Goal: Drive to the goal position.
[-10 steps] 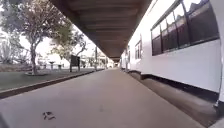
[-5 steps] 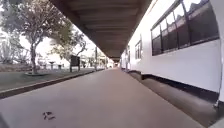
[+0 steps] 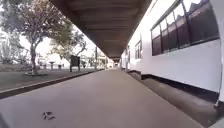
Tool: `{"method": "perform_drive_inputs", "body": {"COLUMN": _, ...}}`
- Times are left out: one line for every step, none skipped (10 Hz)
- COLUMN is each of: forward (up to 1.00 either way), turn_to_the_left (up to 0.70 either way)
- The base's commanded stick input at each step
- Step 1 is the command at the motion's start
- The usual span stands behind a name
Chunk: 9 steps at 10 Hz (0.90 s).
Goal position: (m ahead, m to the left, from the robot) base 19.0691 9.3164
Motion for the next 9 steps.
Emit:
{"method": "perform_drive_inputs", "body": {"forward": 0.7, "turn_to_the_left": 0.0}}
{"method": "perform_drive_inputs", "body": {"forward": 0.7, "turn_to_the_left": 0.0}}
{"method": "perform_drive_inputs", "body": {"forward": 0.7, "turn_to_the_left": 0.0}}
{"method": "perform_drive_inputs", "body": {"forward": 0.7, "turn_to_the_left": 0.0}}
{"method": "perform_drive_inputs", "body": {"forward": 0.7, "turn_to_the_left": 0.0}}
{"method": "perform_drive_inputs", "body": {"forward": 0.7, "turn_to_the_left": 0.0}}
{"method": "perform_drive_inputs", "body": {"forward": 0.7, "turn_to_the_left": 0.0}}
{"method": "perform_drive_inputs", "body": {"forward": 0.7, "turn_to_the_left": 0.0}}
{"method": "perform_drive_inputs", "body": {"forward": 0.7, "turn_to_the_left": 0.0}}
